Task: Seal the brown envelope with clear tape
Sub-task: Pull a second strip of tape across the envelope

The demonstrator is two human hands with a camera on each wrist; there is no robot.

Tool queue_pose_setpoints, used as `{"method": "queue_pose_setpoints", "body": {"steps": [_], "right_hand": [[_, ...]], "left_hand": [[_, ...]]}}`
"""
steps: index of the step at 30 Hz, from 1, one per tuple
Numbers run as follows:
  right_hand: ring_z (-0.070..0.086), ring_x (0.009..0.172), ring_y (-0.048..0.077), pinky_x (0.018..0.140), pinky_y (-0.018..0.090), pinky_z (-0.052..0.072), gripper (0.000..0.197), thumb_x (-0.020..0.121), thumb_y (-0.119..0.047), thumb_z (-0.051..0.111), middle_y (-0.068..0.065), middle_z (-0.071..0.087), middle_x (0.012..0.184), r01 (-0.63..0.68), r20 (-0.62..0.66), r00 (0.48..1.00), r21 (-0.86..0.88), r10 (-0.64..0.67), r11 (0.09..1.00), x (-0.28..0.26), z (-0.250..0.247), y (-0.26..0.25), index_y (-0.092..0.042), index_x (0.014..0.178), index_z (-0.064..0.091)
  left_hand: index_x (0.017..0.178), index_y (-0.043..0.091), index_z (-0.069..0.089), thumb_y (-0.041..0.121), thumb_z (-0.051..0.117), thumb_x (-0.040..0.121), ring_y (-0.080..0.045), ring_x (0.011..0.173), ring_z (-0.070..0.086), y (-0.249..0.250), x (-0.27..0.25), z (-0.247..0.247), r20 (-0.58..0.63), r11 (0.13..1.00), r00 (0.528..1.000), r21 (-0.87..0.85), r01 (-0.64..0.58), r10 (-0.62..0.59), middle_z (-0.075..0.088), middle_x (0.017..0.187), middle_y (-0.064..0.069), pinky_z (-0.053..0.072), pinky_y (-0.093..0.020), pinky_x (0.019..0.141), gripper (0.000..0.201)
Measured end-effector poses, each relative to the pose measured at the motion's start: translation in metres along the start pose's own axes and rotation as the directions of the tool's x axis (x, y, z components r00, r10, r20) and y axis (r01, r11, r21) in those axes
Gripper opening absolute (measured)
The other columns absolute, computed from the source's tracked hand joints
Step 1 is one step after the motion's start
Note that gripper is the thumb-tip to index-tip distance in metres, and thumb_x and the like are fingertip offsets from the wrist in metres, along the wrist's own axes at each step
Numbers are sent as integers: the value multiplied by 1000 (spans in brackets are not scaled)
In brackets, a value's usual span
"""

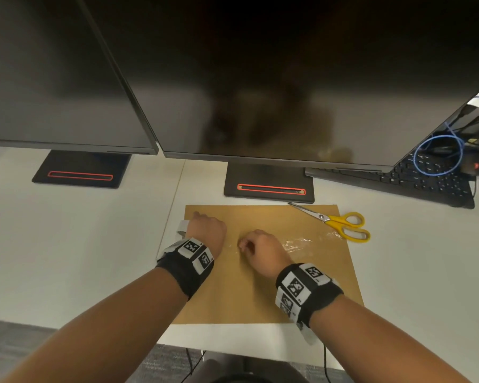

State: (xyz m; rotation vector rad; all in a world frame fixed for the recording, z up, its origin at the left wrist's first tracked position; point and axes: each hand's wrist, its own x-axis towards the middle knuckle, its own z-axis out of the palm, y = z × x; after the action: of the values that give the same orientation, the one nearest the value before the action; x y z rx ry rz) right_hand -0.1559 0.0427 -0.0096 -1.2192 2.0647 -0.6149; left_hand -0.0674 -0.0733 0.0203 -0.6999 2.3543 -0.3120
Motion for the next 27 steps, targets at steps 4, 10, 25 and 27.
{"method": "queue_pose_setpoints", "body": {"steps": [4,10,25,27], "right_hand": [[63,87,21,81,28,49,20,88,-6,49,8,69,99,4,26,1000,61,-5,998,9,16,-10,-9,89,69],[60,75,18,66,21,42,17,84,-25,63,3,66,79,-171,-8,985,152,174,974,24,23,-5,-9,80,68],[65,93,26,75,31,52,50,81,-48,65,11,70,99,-369,80,923,-94,377,925,45,23,-23,-2,99,68],[65,93,27,73,30,51,48,82,-48,65,11,70,101,-382,66,918,-126,392,916,45,27,-24,-4,101,67]], "left_hand": [[102,15,61,12,49,89,-22,99,60,0,-2,-1,-4,1000,1000,-19,0,0,67,104,-4,38,-34,88,17],[103,19,62,42,43,92,-23,102,59,-17,-6,0,-12,986,1000,-165,6,-8,68,106,-3,30,-42,102,32],[80,25,63,69,33,87,-12,73,54,-89,-14,22,-77,938,996,-346,8,-37,62,72,9,30,-36,98,54],[78,26,58,67,32,88,-13,71,53,-91,-13,24,-28,957,999,-291,17,-26,58,70,9,28,-36,97,50]]}}
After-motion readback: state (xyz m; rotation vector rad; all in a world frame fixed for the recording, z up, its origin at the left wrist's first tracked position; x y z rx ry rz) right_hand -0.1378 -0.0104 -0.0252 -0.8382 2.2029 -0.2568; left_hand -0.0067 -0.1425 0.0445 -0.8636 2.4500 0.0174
